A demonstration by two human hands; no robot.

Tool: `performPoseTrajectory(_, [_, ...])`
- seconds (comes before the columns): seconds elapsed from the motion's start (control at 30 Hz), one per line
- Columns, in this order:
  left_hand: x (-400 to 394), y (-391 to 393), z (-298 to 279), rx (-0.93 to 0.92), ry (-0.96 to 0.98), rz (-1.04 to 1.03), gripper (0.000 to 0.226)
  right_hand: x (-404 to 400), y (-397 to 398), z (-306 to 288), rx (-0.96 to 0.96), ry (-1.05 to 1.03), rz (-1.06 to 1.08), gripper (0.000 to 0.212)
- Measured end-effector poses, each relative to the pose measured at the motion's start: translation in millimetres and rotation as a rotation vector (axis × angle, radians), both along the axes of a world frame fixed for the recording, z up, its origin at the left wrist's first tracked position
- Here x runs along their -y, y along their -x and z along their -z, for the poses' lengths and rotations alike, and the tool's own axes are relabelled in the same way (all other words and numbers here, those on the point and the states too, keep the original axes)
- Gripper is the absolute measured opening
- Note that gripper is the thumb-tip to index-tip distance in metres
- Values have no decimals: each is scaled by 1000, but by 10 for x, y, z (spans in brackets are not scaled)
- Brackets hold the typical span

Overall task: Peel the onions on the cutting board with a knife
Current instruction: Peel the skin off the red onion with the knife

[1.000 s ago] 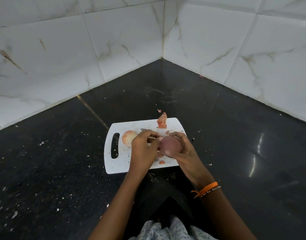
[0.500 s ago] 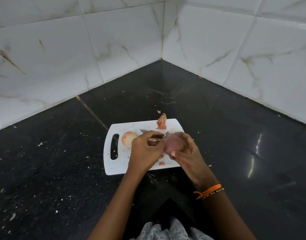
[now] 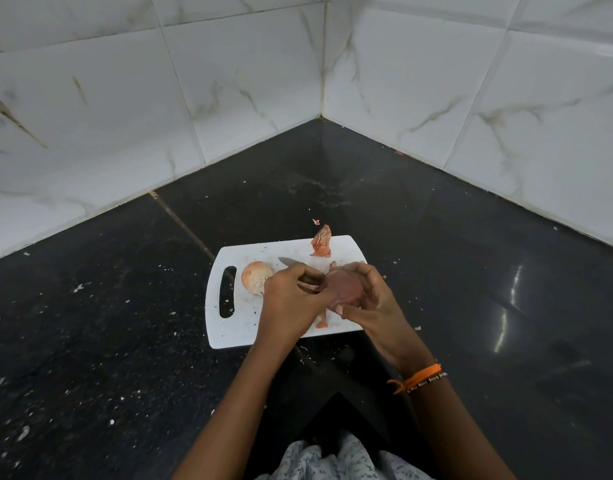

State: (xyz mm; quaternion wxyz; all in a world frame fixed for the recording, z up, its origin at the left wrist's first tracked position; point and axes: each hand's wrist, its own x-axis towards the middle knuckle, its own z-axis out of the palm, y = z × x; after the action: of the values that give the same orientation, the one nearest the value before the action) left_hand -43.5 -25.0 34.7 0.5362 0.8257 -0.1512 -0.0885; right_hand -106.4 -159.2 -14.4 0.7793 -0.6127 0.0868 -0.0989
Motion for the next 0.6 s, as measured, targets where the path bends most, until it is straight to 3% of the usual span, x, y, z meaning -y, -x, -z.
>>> performPoseTrajectory(0.27, [11, -10, 58, -7, 14, -26, 16, 10, 0, 33, -27, 17, 1, 58])
performPoseTrajectory(0.47, [-49, -33, 104, -117, 163, -70, 27, -2, -29, 50, 4, -3, 21, 57])
performPoseTrajectory(0.6, [-26, -2, 69, -119, 220, -59, 8, -15, -38, 67, 25, -46, 30, 55])
